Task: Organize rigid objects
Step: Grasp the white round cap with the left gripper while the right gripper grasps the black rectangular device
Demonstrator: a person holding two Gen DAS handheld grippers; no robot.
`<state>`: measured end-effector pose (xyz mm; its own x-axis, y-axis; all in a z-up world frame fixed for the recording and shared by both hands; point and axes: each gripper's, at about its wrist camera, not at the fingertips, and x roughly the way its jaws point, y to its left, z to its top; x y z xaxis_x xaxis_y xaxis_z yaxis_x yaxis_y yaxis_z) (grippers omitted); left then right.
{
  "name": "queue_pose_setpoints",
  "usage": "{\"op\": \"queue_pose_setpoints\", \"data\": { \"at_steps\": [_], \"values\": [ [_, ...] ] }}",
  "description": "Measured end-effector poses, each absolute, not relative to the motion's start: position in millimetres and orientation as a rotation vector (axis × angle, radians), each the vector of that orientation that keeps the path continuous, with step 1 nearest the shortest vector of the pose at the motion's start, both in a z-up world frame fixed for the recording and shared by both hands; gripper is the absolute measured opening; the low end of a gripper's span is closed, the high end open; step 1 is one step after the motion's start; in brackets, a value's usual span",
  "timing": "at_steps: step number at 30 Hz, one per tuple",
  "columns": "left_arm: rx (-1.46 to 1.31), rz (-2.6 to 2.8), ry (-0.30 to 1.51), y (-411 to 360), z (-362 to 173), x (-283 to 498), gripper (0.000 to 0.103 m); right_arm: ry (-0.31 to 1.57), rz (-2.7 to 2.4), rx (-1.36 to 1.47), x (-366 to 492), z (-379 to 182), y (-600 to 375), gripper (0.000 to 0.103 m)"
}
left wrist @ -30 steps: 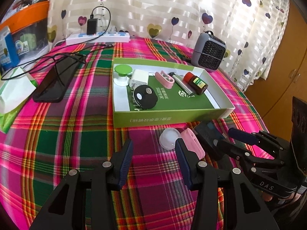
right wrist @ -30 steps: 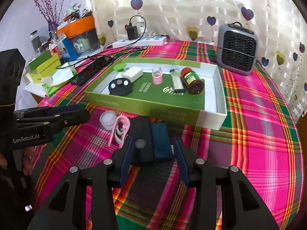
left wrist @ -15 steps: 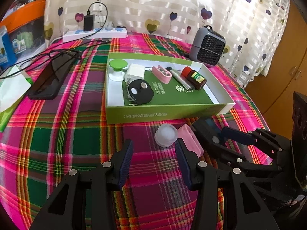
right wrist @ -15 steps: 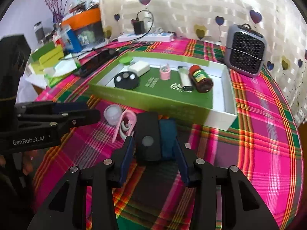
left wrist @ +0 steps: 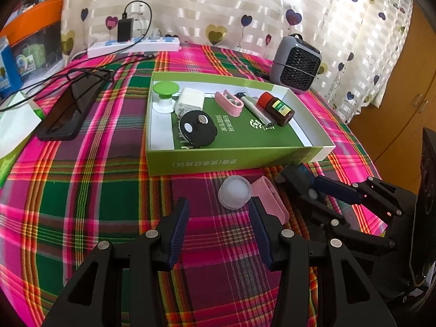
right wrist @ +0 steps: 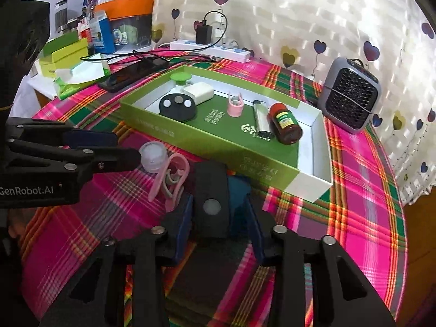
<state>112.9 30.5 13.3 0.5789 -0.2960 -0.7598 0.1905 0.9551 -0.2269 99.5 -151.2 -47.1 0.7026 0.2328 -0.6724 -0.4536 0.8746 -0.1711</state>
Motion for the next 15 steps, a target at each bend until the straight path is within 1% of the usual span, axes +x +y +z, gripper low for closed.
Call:
{"op": "queue_pose_setpoints", "data": {
  "at_steps": [10, 15],
  "values": [
    [-0.102, -0.298, 0.920, 23, 12, 120, 0.045, 0.703, 0.357, -0.313, 99, -46, -171, 0.031],
    [-0.079, -0.304, 0.925, 17, 11, 123, 0.045, 0.716, 0.380, -0.248, 102, -45, -181, 0.031]
  ]
}}
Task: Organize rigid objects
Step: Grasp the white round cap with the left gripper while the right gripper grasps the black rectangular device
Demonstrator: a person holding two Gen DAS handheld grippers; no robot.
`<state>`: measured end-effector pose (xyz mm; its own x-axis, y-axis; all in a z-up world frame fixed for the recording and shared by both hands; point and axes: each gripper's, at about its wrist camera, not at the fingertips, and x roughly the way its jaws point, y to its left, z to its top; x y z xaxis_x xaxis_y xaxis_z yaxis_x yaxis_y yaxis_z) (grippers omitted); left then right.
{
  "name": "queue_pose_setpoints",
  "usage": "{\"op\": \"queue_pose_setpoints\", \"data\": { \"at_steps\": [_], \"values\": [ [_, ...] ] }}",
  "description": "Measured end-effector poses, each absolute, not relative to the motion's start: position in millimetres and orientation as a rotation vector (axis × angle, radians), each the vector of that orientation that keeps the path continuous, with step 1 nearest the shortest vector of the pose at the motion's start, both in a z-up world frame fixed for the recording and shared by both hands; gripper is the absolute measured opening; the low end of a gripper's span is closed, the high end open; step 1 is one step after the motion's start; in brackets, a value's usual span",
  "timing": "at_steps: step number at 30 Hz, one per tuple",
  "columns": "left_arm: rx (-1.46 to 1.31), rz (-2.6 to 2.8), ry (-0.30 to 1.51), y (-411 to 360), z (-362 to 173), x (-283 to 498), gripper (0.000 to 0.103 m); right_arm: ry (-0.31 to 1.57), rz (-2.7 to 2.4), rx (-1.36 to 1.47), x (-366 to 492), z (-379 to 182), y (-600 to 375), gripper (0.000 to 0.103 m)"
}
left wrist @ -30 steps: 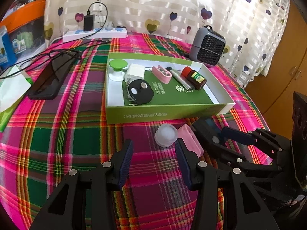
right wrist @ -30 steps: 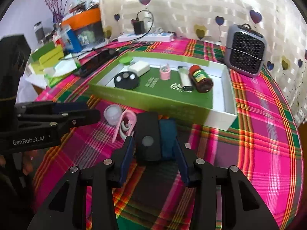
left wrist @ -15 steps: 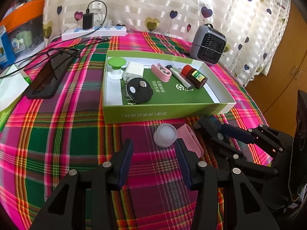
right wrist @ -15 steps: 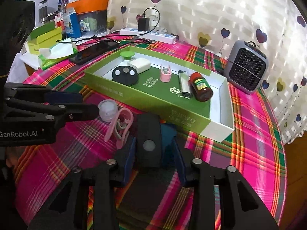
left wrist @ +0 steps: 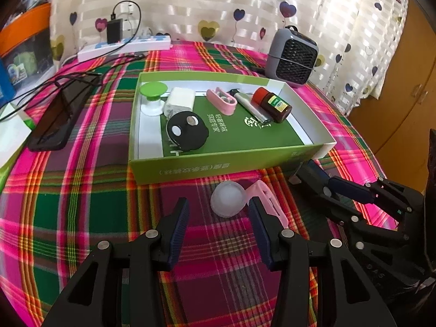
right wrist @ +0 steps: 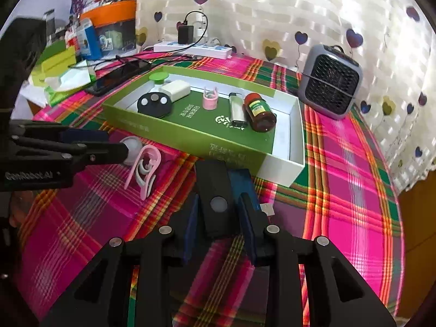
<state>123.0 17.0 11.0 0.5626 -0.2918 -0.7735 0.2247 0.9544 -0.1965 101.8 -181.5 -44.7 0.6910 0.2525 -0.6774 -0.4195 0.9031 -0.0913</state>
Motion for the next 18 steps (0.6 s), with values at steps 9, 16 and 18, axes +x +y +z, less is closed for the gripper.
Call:
{"op": "queue_pose_setpoints", "data": {
  "at_steps": [9, 16, 18],
  "values": [
    [-0.070, -0.305, 0.942, 16, 6, 129, 0.045, 0.753, 0.506, -0.191, 101, -47, -175, 0.031],
    [-0.039, -0.306, 0.942, 13, 5, 132, 0.045, 0.774, 0.466, -0.203, 110, -50, -172, 0.031],
    [-0.034, -0.304, 0.942, 12, 6, 133, 0.045, 0.779, 0.460, -0.209, 112, -51, -170, 0.031]
  ]
}}
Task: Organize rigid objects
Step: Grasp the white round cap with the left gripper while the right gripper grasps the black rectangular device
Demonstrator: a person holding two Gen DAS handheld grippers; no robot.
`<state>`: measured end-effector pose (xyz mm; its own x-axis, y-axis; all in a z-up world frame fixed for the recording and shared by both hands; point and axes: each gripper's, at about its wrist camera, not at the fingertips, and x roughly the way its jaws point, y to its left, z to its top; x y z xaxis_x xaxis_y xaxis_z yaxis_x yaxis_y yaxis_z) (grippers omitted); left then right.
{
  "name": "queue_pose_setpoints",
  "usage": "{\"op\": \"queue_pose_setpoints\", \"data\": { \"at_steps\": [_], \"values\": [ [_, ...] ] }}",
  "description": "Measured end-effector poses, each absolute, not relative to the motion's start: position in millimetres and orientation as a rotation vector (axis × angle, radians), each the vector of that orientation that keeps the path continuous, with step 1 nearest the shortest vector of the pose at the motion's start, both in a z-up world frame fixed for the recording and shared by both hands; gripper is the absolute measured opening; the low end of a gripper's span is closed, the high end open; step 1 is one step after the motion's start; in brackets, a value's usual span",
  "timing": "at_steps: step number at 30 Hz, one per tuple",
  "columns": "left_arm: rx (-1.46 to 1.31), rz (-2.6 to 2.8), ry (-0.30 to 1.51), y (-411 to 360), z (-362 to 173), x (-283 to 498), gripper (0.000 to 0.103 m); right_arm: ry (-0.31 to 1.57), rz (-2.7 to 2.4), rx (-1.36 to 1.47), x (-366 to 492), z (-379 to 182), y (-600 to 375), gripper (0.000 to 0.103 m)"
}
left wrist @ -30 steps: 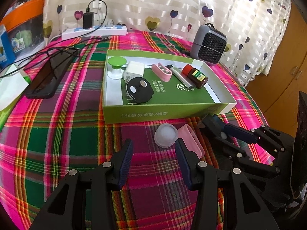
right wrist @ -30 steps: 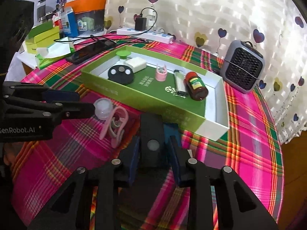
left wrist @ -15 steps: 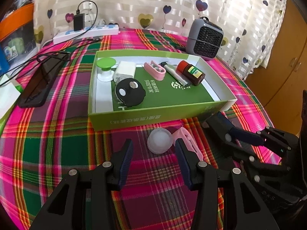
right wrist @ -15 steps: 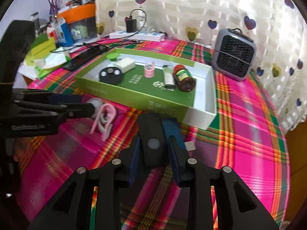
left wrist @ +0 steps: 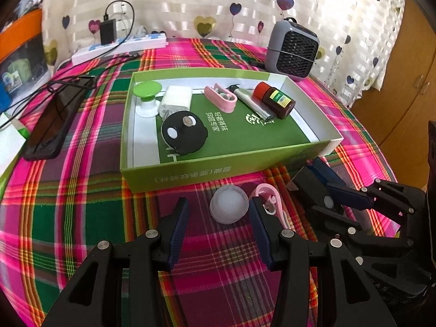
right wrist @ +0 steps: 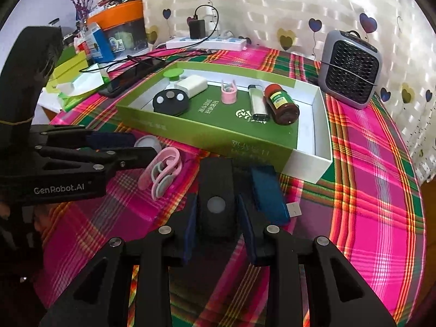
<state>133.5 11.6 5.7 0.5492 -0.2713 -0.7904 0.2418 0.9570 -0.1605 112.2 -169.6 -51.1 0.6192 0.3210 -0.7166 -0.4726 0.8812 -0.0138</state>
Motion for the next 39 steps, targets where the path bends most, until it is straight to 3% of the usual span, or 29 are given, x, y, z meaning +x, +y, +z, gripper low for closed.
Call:
{"op": "queue_pose_setpoints", "data": {
  "at_steps": [20, 31, 39],
  "values": [
    [0.038, -0.253, 0.923, 0, 3, 136, 0.045, 0.787, 0.447, -0.201, 119, -55, -169, 0.032],
    [0.012, -0.227, 0.921, 8, 3, 137, 0.028, 0.787, 0.446, -0.201, 119, -55, -169, 0.031],
    [0.009, -0.228, 0.921, 9, 4, 136, 0.027, 0.787, 0.447, -0.202, 119, -55, -169, 0.031]
  ]
}}
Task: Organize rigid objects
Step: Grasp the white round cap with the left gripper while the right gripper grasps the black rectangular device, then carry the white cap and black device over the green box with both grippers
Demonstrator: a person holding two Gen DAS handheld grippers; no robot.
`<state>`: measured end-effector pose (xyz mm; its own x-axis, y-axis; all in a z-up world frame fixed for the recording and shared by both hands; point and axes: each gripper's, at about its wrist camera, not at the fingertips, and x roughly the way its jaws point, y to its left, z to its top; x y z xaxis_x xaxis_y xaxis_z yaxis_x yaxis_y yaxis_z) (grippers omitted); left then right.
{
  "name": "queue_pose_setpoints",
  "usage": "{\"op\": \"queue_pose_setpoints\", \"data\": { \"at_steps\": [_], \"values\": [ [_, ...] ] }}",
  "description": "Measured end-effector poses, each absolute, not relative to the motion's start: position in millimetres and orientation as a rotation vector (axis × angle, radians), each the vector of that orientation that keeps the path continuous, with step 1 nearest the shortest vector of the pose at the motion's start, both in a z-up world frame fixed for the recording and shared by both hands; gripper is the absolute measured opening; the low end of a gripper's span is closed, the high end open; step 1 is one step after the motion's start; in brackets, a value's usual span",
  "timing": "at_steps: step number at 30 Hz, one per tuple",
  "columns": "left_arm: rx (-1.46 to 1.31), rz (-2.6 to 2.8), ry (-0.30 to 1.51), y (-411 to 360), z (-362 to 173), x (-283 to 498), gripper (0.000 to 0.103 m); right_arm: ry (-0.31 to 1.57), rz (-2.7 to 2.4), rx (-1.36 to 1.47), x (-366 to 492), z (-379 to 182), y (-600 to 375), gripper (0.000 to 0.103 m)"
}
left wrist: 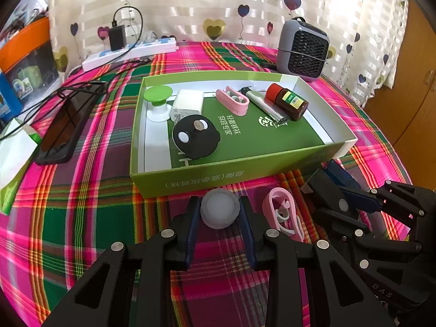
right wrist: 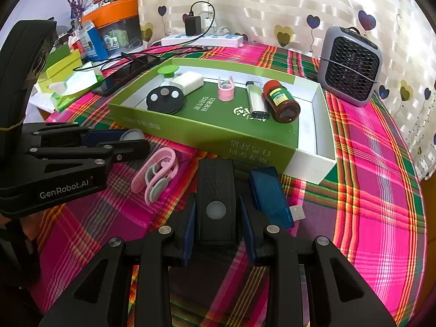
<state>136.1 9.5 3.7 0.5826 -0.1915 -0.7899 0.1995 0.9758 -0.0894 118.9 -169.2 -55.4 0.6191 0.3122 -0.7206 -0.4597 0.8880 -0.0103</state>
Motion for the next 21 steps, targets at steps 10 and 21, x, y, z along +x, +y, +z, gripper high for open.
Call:
{"op": "queue_pose_setpoints", "data": {
  "at_steps": [10, 21],
  "values": [
    [0.007, -0.226, 0.921, 10.3, 4.1, 134.9, 0.027, 0.784, 0.451, -0.210, 117.2, -55.4, -168.7, 0.028],
    [-0.004, -0.227, 0.900, 14.6, 13.4, 129.0, 0.027, 0.764, 0.465, -0.188, 111.8, -48.1, -171.2, 0.028]
  ]
}}
